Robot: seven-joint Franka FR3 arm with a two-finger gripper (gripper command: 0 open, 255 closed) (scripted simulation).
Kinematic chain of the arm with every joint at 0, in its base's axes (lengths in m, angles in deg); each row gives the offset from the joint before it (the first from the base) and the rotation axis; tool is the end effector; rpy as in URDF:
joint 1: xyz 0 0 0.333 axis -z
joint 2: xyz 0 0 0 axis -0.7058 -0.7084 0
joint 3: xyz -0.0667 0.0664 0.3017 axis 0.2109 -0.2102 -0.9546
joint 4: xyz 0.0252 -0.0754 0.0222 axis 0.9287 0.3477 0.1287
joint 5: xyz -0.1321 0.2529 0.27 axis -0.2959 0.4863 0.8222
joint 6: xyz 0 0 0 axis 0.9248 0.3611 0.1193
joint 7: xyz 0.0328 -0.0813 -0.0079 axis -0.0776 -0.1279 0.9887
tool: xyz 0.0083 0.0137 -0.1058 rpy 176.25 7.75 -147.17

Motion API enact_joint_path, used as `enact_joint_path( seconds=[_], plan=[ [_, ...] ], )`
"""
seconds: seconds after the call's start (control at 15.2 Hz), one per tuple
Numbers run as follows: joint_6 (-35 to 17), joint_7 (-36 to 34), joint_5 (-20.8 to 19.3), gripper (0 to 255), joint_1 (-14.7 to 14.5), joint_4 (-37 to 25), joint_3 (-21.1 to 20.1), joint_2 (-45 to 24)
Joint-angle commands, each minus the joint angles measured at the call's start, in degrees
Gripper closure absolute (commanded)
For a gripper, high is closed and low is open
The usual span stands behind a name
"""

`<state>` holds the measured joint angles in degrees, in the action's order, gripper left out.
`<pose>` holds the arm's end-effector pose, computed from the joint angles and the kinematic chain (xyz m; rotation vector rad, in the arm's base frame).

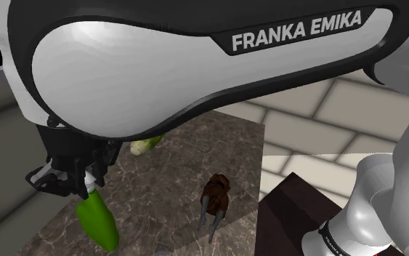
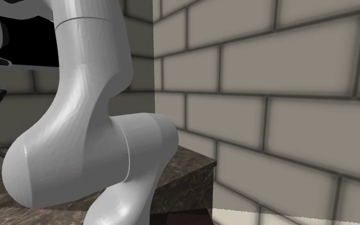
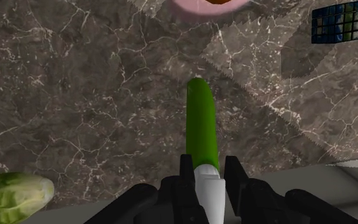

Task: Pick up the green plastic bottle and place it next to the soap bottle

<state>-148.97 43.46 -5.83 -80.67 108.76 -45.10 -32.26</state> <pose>0.3909 0.5156 0.5028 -3.0233 -0.5544 -0.0920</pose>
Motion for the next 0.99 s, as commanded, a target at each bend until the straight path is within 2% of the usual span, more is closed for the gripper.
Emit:
enact_joint_path(
  seconds=[0.0, 0.73, 0.92],
  plan=[
    [-1.45, 0.00, -0.02, 255, 0.08, 1.43, 0.04, 0.02],
    [-9.34, -0.50, -0.79, 255, 0.10, 7.83, 0.34, -1.57],
    [-9.72, -0.54, -0.85, 255, 0.09, 8.11, 0.36, -1.69]
  ],
)
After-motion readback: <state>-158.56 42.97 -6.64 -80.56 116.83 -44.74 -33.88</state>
